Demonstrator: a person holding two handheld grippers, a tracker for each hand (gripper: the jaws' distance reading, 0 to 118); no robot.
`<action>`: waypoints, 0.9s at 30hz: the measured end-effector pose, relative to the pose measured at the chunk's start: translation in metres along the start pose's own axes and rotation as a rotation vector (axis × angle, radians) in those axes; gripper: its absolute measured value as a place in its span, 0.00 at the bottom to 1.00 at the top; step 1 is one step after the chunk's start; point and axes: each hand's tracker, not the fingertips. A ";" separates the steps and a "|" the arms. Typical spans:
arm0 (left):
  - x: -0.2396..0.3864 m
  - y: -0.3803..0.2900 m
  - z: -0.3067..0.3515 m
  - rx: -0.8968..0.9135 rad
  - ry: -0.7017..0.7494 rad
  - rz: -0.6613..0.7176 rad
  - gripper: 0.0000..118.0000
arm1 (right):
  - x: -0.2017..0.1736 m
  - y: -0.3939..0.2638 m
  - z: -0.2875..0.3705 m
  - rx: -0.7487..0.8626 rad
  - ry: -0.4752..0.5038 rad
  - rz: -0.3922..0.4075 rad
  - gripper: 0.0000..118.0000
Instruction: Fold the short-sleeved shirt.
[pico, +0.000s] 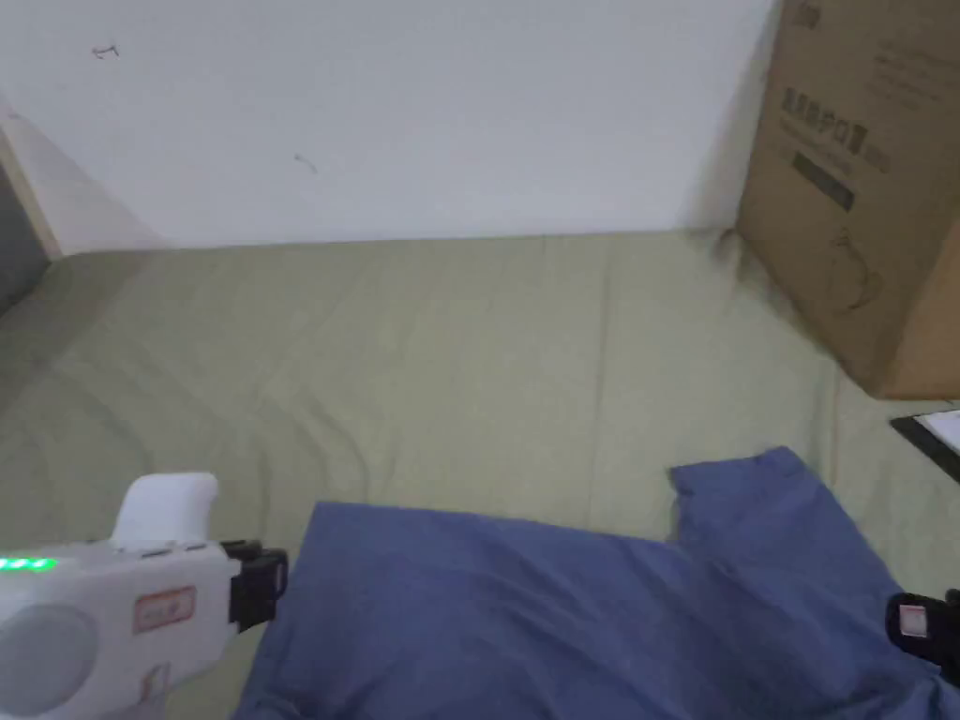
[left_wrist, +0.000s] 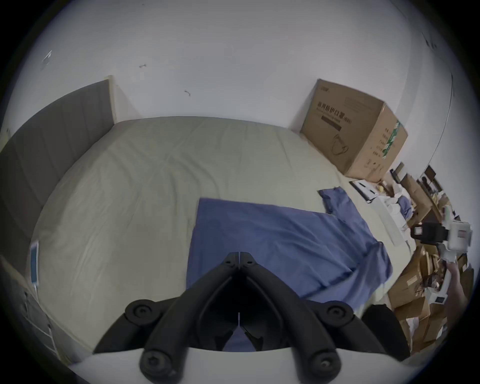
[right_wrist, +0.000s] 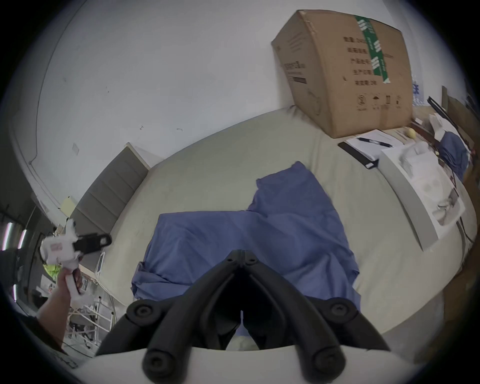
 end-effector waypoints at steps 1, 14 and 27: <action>-0.004 0.016 -0.019 -0.033 0.020 -0.008 0.00 | 0.000 0.004 -0.007 -0.010 0.004 0.001 0.00; -0.064 0.077 -0.249 -0.386 0.101 0.075 0.92 | 0.012 0.011 -0.080 -0.140 0.040 -0.018 0.00; -0.031 0.060 -0.208 -0.265 0.101 -0.176 0.00 | 0.027 0.066 -0.090 -0.012 -0.027 0.010 0.00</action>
